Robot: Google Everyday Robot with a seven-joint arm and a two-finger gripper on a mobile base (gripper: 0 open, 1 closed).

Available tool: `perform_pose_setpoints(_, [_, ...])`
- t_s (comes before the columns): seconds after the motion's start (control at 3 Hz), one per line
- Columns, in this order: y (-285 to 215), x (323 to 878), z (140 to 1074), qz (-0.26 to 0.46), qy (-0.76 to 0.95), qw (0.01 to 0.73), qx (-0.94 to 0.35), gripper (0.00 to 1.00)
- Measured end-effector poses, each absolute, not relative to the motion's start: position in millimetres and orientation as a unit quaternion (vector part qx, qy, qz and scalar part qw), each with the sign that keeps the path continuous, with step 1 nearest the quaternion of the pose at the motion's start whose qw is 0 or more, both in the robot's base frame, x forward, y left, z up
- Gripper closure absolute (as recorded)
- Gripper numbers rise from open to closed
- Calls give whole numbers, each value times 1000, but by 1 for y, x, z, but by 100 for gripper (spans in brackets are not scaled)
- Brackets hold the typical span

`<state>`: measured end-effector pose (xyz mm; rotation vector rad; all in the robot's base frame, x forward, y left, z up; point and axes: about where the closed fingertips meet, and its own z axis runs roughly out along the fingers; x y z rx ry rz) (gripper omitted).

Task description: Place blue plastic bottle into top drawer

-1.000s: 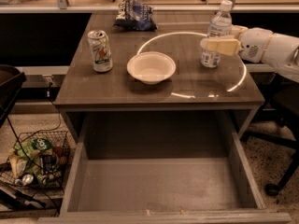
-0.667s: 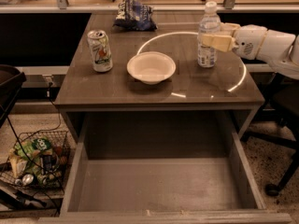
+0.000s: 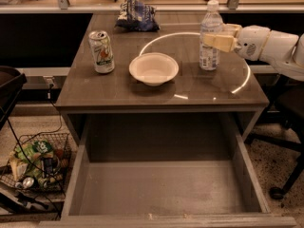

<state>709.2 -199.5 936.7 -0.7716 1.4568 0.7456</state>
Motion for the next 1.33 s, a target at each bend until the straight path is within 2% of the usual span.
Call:
perform_pose_setpoints(0.33, [-197,710,937,325,632,617,-336,100])
perform_pose_setpoints(1.0, [-189,697,965,330,614,630,-342,100])
perform_pose_setpoints(1.33, [-190,646,1009,319,592,662,-332,100])
